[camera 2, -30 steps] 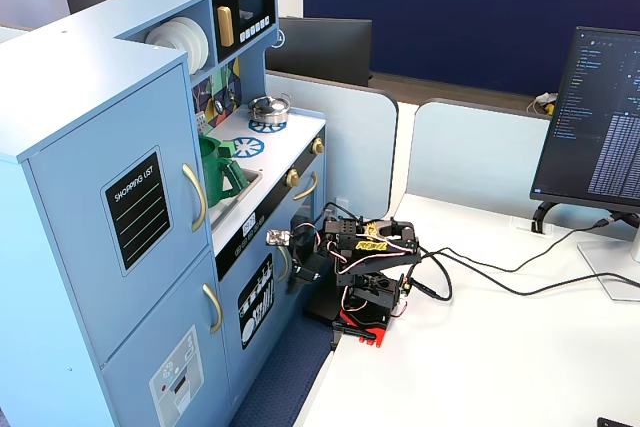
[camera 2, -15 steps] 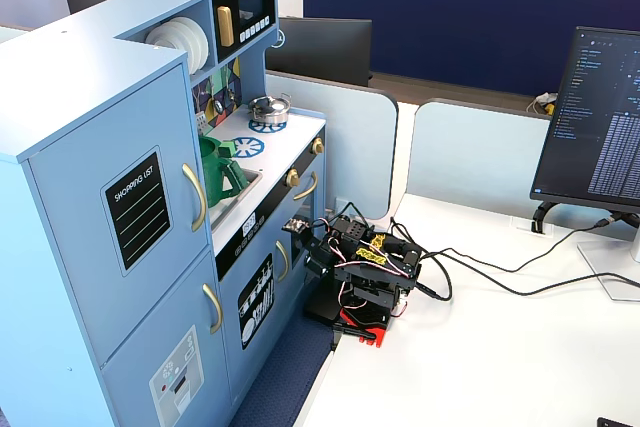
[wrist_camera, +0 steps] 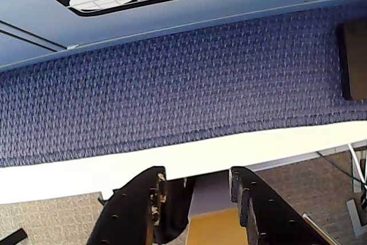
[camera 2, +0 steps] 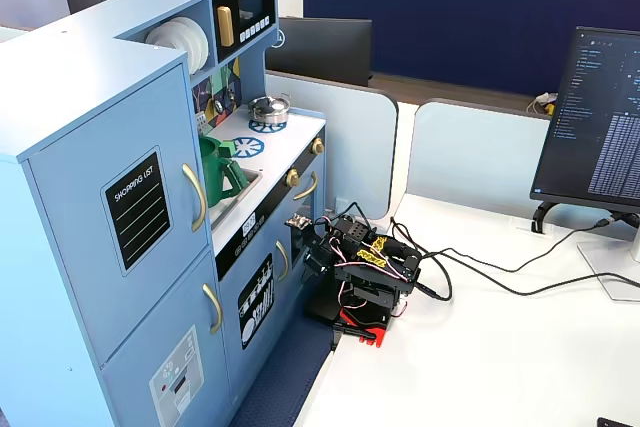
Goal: Close the left cabinet door
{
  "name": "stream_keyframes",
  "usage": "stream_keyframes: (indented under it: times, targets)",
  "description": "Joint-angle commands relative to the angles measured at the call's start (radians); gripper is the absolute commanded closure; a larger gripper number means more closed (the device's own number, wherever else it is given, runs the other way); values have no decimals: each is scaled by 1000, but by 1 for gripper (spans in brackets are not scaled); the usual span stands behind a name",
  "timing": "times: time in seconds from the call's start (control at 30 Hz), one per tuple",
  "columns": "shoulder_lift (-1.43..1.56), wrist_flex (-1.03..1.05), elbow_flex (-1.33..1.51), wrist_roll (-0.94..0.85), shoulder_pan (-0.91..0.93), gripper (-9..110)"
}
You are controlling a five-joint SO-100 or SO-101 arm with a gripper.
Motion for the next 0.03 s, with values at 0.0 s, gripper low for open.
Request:
stream_keyframes:
  times: [0.0]
  targets:
    - [-3,173,15,34,5,96]
